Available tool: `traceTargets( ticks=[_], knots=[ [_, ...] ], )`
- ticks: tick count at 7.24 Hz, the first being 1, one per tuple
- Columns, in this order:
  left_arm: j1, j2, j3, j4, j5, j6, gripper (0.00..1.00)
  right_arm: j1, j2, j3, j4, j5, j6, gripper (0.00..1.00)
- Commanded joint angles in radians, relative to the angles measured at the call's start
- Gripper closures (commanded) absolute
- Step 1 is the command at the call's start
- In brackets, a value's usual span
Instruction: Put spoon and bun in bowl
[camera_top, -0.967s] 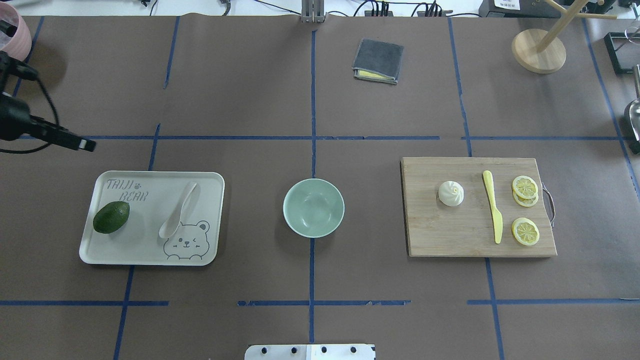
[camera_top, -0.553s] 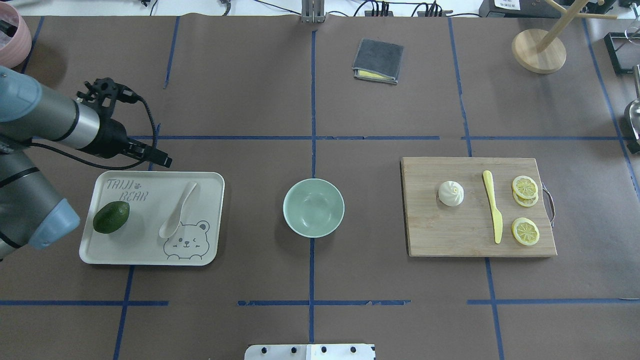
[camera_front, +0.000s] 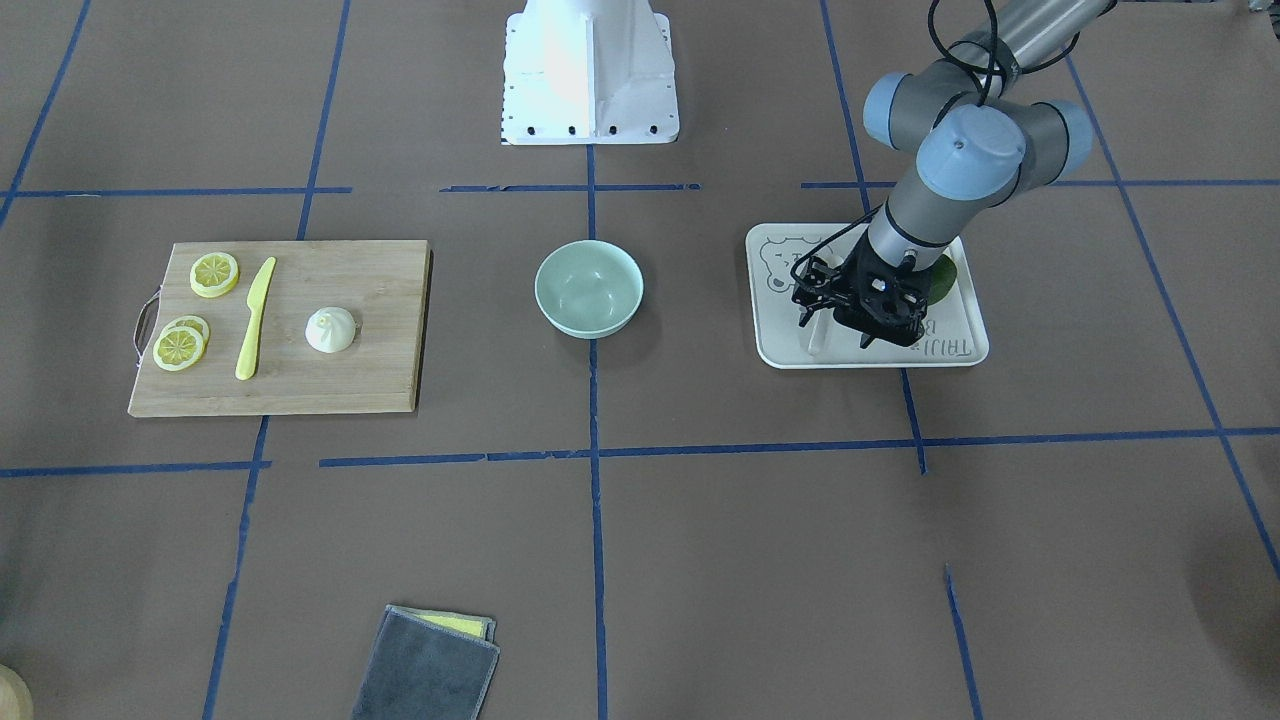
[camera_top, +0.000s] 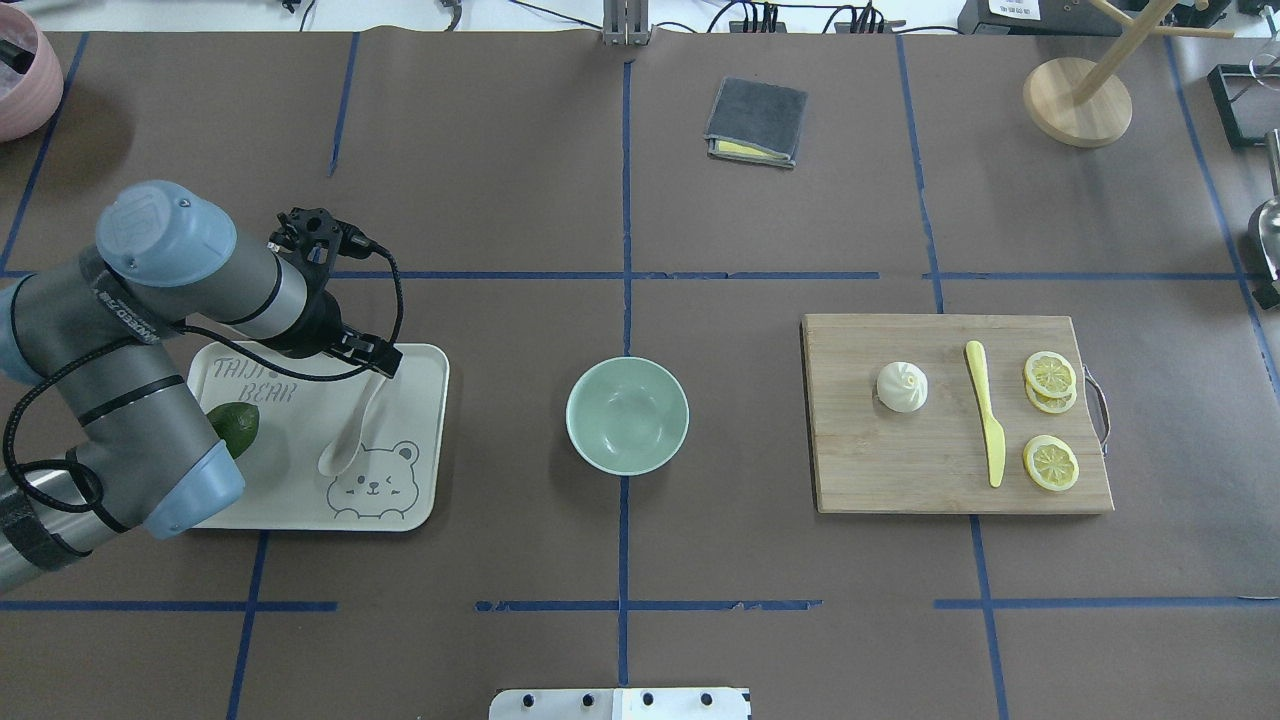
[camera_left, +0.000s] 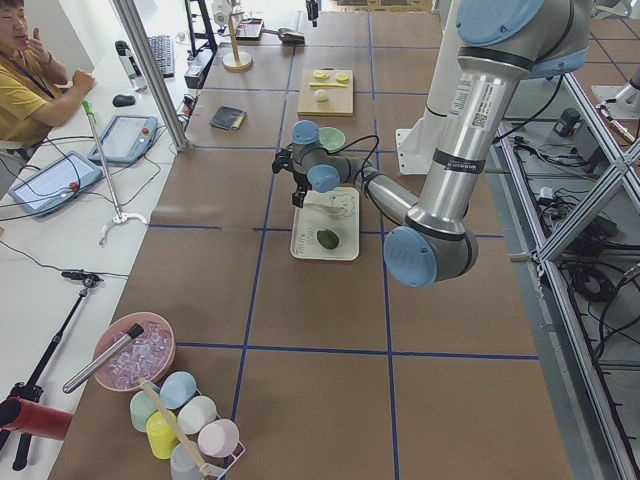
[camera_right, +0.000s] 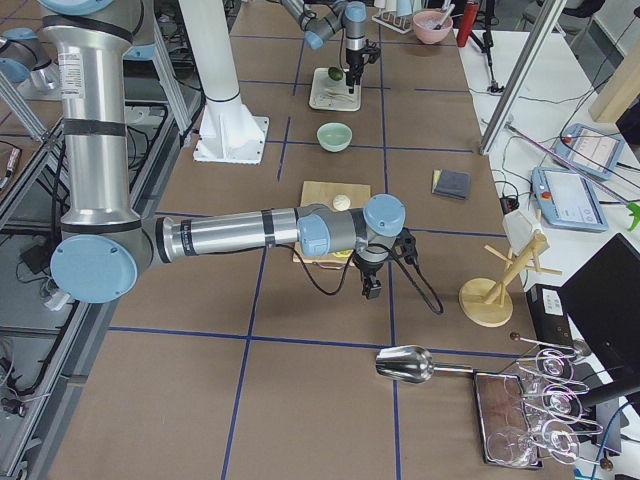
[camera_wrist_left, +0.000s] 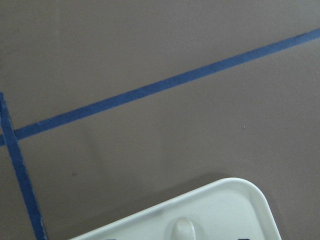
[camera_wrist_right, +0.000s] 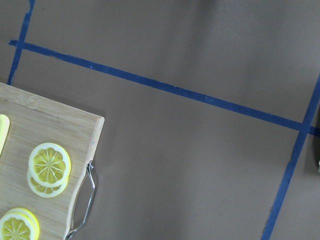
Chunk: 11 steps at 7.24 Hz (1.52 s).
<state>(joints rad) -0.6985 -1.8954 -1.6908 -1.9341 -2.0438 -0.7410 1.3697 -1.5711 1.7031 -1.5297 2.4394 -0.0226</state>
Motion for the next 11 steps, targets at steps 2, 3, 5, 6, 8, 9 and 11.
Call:
traceTargets(
  ticks=[2, 3, 5, 6, 8, 9, 11],
  knots=[
    [0.042, 0.001, 0.013, 0.021, 0.002, -0.001, 0.26, -0.001, -0.004, 0.000, -0.001, 0.001, 0.001, 0.00],
    [0.042, -0.001, 0.013, 0.023, 0.002, -0.005, 0.30, -0.001, -0.006, 0.001, -0.001, 0.003, 0.001, 0.00],
    [0.042, 0.001, 0.016, 0.023, 0.001, -0.001, 0.80, -0.001, -0.006, 0.001, -0.001, 0.003, 0.001, 0.00],
    [0.042, 0.004, 0.022, 0.023, 0.002, 0.002, 0.96, -0.001, -0.006, 0.000, -0.001, 0.003, 0.001, 0.00],
    [0.042, 0.010, 0.013, 0.023, 0.002, 0.002, 1.00, -0.001, -0.004, -0.002, -0.001, 0.003, 0.001, 0.00],
    [0.039, -0.002, -0.003, 0.023, 0.004, -0.006, 1.00, -0.001, 0.003, -0.023, -0.001, 0.003, 0.000, 0.00],
    [0.037, -0.113, -0.033, 0.023, 0.028, -0.018, 1.00, -0.001, 0.005, -0.019, 0.000, 0.003, 0.001, 0.00]
  ],
)
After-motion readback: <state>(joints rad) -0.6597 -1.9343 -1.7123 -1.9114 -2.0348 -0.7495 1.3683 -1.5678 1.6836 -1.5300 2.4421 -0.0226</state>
